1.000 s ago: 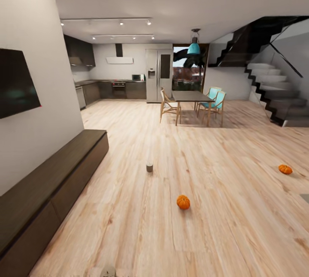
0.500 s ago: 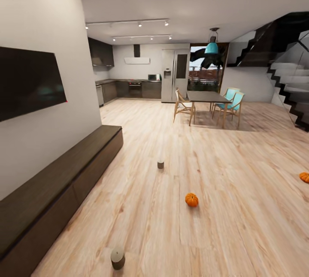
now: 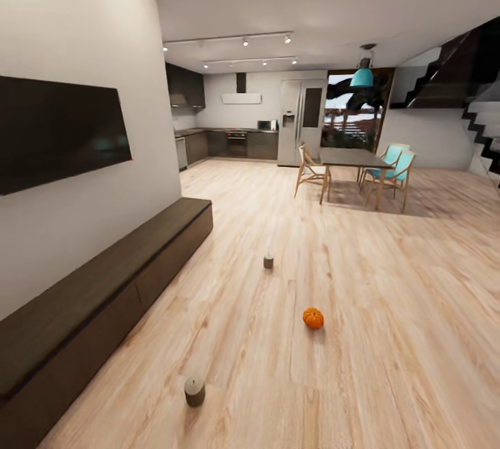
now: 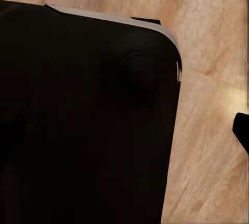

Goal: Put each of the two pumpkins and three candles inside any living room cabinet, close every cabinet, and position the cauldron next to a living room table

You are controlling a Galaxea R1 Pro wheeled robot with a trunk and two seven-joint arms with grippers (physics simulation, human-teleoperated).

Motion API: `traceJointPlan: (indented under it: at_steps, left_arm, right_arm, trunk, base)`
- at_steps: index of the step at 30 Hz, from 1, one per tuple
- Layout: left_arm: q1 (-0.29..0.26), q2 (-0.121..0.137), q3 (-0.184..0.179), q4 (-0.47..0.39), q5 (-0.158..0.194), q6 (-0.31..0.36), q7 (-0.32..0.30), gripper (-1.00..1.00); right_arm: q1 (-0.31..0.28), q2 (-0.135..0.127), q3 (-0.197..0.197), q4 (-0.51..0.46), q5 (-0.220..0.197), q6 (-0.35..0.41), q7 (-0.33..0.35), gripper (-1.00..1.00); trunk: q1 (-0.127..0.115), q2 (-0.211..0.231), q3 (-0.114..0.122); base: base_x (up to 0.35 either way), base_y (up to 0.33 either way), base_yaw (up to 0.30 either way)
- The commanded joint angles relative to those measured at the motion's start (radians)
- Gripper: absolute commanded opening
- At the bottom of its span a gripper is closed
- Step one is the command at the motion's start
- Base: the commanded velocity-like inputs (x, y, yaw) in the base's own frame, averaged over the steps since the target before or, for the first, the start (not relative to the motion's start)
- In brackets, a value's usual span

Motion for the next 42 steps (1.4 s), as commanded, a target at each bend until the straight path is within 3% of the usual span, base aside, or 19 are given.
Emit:
traceJointPlan:
  at_steps: [1, 8, 12, 16, 30, 42]
  left_arm:
    - [0.0, 0.0, 0.001, -0.001, 0.01, -0.002, 0.0, 1.0]
    - [0.0, 0.0, 0.002, 0.0, 0.023, -0.002, 0.0, 1.0]
    - [0.0, 0.0, 0.001, 0.0, 0.057, -0.004, 0.0, 1.0]
    - [0.0, 0.0, 0.0, 0.0, 0.067, -0.006, 0.0, 1.0]
    - [0.0, -0.001, 0.0, 0.002, 0.075, -0.057, 0.0, 1.0]
    - [0.0, -0.002, 0.0, 0.003, 0.077, -0.061, 0.0, 1.0]
  right_arm:
    - [0.0, 0.0, 0.0, 0.002, 0.008, -0.005, -0.001, 1.0]
    - [-0.001, 0.0, -0.002, 0.002, 0.008, -0.01, -0.001, 1.0]
    - [-0.001, 0.001, 0.0, 0.002, 0.009, -0.01, -0.001, 1.0]
    - [0.0, 0.0, -0.001, 0.002, 0.009, -0.011, -0.001, 1.0]
    - [0.0, 0.001, -0.002, 0.002, 0.009, -0.012, -0.017, 1.0]
    - [0.0, 0.0, -0.001, 0.002, 0.009, -0.013, -0.018, 1.0]
  trunk:
    - [0.0, 0.0, -0.001]
    - [0.0, 0.0, -0.001]
    - [0.0, 0.0, -0.001]
    - [0.0, 0.0, -0.001]
    - [0.0, 0.0, -0.001]
    - [0.0, 0.0, -0.001]
  base:
    - [-0.219, -0.232, 0.271]
    - [-0.219, -0.232, 0.272]
    - [-0.217, -0.234, 0.273]
    - [-0.181, -0.251, 0.273]
    - [-0.023, -0.066, 0.273]
    - [0.0, 0.0, 0.273]
